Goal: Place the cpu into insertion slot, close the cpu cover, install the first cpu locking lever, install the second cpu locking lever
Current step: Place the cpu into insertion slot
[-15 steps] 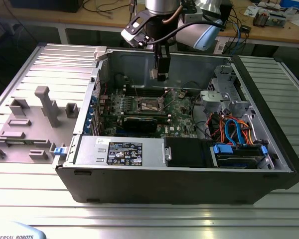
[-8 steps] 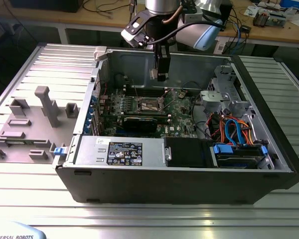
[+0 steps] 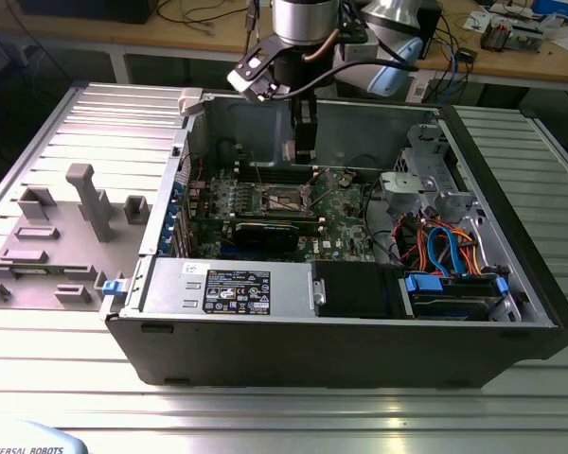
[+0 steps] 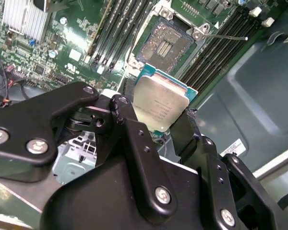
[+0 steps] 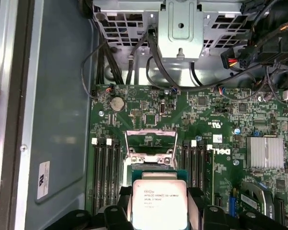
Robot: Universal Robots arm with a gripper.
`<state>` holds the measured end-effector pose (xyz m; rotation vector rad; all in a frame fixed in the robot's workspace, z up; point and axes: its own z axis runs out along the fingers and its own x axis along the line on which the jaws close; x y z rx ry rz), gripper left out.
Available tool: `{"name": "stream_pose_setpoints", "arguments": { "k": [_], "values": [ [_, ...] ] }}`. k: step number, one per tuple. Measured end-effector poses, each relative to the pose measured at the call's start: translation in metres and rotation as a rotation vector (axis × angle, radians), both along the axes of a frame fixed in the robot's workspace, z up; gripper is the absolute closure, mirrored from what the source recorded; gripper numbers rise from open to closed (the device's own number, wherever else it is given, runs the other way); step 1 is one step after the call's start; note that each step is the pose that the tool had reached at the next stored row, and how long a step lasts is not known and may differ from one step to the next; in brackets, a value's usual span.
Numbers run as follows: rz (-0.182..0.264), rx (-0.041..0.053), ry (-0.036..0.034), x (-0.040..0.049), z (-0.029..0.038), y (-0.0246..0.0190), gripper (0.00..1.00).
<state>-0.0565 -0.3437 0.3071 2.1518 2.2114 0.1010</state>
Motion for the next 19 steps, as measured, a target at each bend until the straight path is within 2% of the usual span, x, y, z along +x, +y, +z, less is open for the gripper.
{"name": "stream_pose_setpoints", "arguments": {
  "k": [9, 11, 14, 15, 19],
  "values": [
    [-0.002, 0.0000, 0.0000, -0.0097, -0.0198, 0.0000, 0.46],
    [-0.003, 0.0000, 0.0000, -0.0101, -0.0222, 0.0000, 0.46],
    [-0.004, 0.0001, 0.0000, -0.0107, -0.0299, 0.0000, 0.46],
    [-0.004, 0.0000, 0.0000, -0.0111, -0.0345, 0.0002, 0.46],
    [-0.004, 0.0001, 0.0000, -0.0112, -0.0428, 0.0009, 0.46]
  ]
}}
